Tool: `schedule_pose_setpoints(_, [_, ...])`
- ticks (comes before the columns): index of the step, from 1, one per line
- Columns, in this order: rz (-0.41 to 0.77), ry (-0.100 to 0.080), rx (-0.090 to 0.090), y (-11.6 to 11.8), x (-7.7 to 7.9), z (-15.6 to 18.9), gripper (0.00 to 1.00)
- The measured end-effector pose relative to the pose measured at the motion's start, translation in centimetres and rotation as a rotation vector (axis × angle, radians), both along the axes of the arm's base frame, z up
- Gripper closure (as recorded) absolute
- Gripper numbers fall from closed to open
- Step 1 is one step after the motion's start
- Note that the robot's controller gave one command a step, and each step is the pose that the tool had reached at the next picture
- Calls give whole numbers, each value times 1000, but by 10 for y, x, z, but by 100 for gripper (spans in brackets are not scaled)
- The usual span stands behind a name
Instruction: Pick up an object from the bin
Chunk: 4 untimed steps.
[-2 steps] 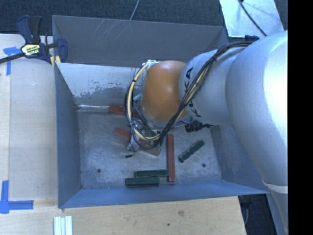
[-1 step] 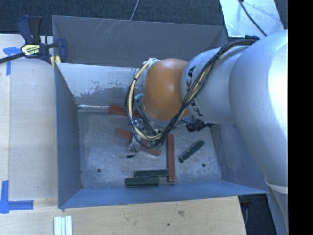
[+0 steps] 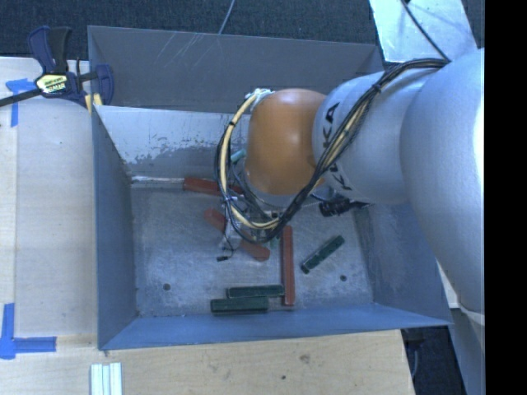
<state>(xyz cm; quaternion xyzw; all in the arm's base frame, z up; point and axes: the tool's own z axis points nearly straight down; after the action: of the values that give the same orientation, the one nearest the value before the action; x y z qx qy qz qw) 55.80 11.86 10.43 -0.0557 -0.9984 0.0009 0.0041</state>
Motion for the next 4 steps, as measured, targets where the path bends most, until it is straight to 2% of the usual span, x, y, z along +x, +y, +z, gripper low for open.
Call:
schedule_pose_setpoints(2, [0, -15, 3, 0, 3, 38, 100])
schedule_pose_setpoints(4, [-1, -9, 2, 0, 2, 59, 100])
